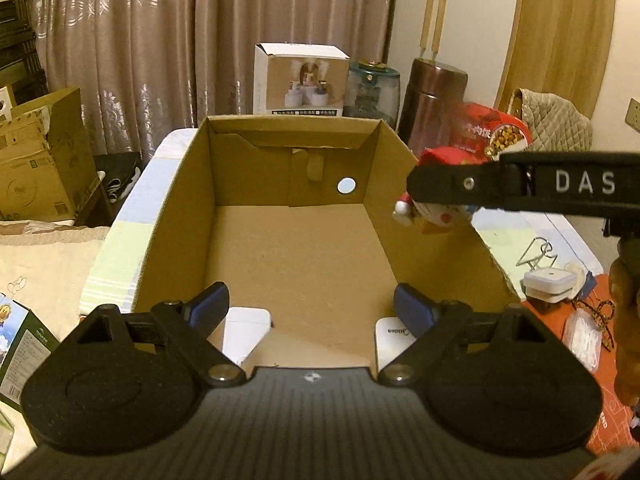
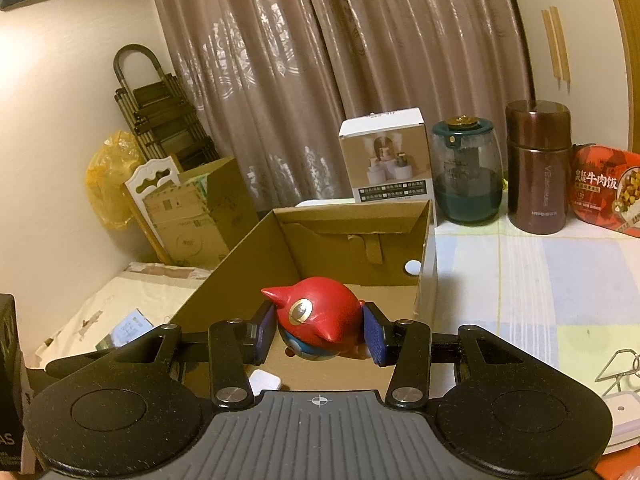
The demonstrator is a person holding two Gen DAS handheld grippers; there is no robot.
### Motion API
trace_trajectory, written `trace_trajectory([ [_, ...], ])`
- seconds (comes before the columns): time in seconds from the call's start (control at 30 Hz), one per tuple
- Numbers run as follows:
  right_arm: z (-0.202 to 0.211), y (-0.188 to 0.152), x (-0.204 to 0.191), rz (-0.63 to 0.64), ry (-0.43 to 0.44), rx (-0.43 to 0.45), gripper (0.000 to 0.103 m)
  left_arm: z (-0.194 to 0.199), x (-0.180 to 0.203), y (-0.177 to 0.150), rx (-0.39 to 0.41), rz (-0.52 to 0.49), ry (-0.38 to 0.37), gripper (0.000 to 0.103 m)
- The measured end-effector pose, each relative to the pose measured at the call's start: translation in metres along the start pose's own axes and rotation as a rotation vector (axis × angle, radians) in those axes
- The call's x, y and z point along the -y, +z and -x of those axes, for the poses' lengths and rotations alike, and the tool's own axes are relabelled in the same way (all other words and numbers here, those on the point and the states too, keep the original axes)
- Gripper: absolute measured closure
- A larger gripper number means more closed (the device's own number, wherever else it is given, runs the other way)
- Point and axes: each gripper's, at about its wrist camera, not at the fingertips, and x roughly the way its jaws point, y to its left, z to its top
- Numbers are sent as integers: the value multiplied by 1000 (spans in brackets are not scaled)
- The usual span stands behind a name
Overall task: Organize rigid objects
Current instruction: 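Lower the router and figurine into the box and open both tools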
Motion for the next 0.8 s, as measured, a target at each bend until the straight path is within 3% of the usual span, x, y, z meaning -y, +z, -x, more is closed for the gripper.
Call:
trace_trajectory([
  [0.8, -18, -1, -1, -5, 7, -37, 60, 3, -10, 0, 10, 10, 51, 16],
])
